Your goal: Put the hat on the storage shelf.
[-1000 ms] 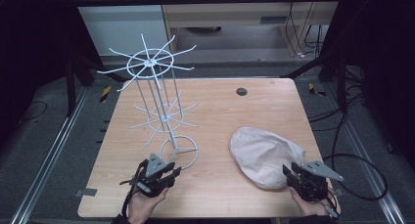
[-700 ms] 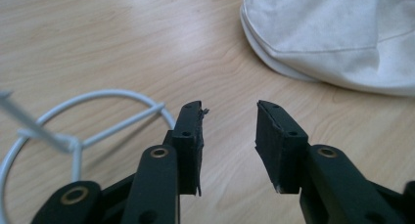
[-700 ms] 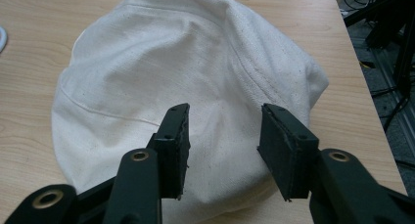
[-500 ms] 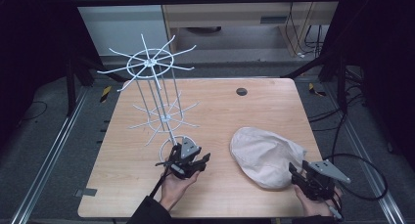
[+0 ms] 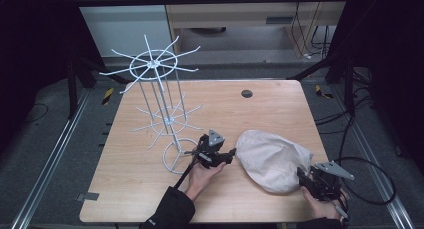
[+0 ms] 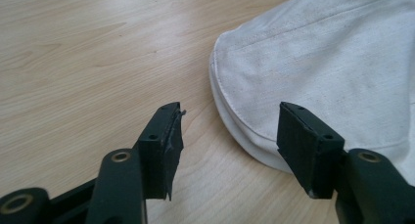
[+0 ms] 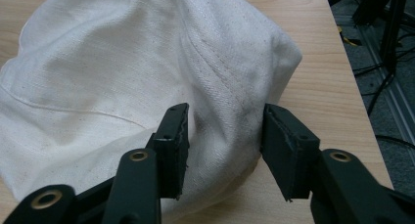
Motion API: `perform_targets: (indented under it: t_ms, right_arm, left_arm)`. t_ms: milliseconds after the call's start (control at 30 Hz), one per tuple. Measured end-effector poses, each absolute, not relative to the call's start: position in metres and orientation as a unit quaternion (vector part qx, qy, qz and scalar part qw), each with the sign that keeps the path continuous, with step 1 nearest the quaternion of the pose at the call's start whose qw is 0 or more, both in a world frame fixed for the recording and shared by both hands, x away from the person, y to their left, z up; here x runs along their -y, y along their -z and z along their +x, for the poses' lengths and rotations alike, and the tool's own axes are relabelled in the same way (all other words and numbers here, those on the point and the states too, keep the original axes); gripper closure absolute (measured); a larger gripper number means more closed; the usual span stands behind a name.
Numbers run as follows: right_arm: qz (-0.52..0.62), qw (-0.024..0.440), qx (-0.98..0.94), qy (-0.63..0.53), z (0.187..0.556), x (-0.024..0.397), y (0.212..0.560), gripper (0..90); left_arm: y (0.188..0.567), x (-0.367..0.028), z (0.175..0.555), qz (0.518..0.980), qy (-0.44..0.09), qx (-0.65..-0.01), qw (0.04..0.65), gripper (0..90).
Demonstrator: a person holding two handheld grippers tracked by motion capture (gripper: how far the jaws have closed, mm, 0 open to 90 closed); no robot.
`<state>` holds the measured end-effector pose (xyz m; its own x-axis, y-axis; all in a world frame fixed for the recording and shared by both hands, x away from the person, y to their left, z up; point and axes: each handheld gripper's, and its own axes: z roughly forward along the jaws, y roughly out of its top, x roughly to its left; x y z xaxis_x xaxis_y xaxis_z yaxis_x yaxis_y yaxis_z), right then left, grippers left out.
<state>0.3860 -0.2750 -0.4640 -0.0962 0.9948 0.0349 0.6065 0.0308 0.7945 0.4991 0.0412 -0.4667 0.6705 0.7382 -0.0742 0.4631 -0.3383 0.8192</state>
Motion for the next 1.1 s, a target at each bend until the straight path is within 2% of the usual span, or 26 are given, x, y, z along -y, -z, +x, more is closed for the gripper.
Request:
perform_targets:
  t_ms: [367, 567, 767, 900, 933, 1000, 1100]
  right_arm:
    - [0.595, 0.284, -0.674, -0.334, 0.395, 0.270, 0.468, 72.4]
    - [0.592, 0.281, -0.678, -0.333, 0.398, 0.270, 0.470, 76.3]
    - [0.591, 0.275, -0.680, -0.334, 0.405, 0.265, 0.472, 79.5]
    - [0.588, 0.277, -0.683, -0.332, 0.410, 0.262, 0.473, 82.3]
    - [0.587, 0.276, -0.684, -0.334, 0.411, 0.262, 0.473, 83.0]
    - [0.584, 0.274, -0.684, -0.341, 0.412, 0.261, 0.473, 83.9]
    - [0.579, 0.275, -0.688, -0.340, 0.417, 0.259, 0.474, 85.1]
  left_arm:
    - [0.481, -0.007, 0.522, 0.830, -0.144, -0.351, 0.409, 35.5]
    - [0.487, -0.003, 0.526, 0.826, -0.127, -0.357, 0.418, 38.3]
    - [0.488, -0.002, 0.526, 0.827, -0.106, -0.360, 0.419, 51.5]
    - [0.488, -0.004, 0.525, 0.834, -0.101, -0.361, 0.406, 69.3]
    - [0.488, -0.006, 0.525, 0.838, -0.104, -0.361, 0.396, 76.2]
    - [0.488, -0.008, 0.525, 0.837, -0.102, -0.365, 0.396, 83.2]
    - [0.488, -0.008, 0.522, 0.838, -0.113, -0.360, 0.395, 86.6]
